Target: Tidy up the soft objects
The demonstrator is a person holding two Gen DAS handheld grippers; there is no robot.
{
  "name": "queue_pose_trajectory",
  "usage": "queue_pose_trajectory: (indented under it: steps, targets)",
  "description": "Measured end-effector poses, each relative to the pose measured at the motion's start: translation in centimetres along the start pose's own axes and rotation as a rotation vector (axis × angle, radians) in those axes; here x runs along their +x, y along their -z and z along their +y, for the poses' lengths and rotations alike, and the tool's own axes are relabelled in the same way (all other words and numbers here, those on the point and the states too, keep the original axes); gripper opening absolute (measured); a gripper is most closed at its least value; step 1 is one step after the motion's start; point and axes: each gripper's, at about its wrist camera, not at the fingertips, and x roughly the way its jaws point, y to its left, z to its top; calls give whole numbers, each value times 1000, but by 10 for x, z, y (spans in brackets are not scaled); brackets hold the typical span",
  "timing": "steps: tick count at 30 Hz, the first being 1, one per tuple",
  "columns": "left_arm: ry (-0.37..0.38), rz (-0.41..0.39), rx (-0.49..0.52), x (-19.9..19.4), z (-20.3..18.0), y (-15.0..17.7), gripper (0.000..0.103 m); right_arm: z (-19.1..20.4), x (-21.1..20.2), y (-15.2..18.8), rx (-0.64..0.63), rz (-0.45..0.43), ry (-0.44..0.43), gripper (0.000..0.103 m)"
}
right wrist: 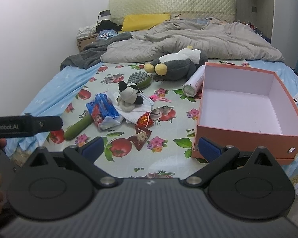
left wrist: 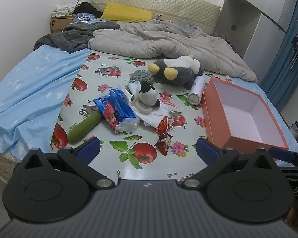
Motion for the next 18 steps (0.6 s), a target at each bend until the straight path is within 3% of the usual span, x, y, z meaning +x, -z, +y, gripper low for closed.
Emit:
queue_pose_trajectory:
  steps: [18]
  targets:
    - [1,12,-10,6,4,1,103,-7,6,2,11,34,8,103]
